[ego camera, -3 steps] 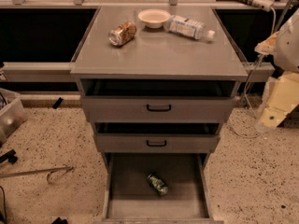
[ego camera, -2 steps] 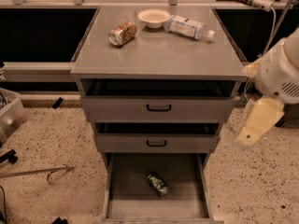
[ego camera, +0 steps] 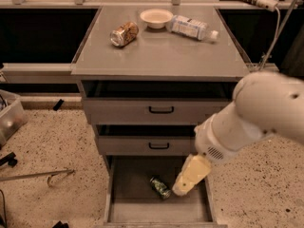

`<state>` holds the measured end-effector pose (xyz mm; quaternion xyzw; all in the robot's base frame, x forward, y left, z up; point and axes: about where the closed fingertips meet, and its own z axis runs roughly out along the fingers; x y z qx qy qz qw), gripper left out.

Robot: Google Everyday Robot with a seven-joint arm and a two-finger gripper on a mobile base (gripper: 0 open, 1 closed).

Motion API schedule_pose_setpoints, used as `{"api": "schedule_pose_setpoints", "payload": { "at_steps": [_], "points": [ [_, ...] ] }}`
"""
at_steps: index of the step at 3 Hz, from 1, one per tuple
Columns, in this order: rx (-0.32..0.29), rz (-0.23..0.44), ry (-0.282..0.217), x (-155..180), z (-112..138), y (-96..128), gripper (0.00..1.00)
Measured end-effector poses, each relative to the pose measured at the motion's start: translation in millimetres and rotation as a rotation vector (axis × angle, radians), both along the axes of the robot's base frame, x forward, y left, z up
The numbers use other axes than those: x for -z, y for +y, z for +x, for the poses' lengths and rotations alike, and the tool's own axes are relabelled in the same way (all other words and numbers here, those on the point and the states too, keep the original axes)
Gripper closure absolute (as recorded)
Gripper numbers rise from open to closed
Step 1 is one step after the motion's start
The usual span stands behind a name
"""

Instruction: Pick green can from bottom drawer and place on counter

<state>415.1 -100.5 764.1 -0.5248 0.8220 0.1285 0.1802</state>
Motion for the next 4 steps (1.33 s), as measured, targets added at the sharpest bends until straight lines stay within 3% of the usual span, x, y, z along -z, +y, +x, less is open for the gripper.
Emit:
{"api": "schedule_pose_setpoints", "payload": {
  "at_steps": [1,2,3,4],
  "points": [
    [0.005,-0.002,0.004,29.3,-8.4,5.8,0.0],
    [0.005,-0.002,0.004,29.3,-8.3,5.8,0.0],
    [0.02,0.027,-0.009,54.1,-0.8,18.7,0.0],
    [0.044,0.036,0.043,138.1,3.0,42.5,0.0]
  ]
}}
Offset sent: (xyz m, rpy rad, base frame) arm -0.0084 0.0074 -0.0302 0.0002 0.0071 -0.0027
